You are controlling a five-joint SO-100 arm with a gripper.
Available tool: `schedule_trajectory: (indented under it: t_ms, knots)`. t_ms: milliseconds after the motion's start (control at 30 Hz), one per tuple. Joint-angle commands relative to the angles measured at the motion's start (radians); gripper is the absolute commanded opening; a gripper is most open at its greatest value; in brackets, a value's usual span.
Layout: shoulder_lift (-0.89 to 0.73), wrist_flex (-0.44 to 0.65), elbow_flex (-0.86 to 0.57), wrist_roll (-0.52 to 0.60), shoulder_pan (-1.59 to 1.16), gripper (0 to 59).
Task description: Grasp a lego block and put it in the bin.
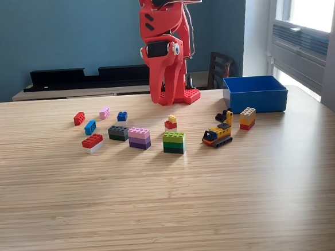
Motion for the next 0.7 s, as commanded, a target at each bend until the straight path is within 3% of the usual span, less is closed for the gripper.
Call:
schedule_trajectory:
  t_ms: [33, 300, 700]
  knots:
    - [-0.095, -0.015, -0.149, 0.012, 0.008, 30.4]
    - [-0.282, -0.003, -0.250, -0.021, -0.031, 31.6]
    - [-0.489, 0.094, -0.380, -0.046, -0.084, 28.2]
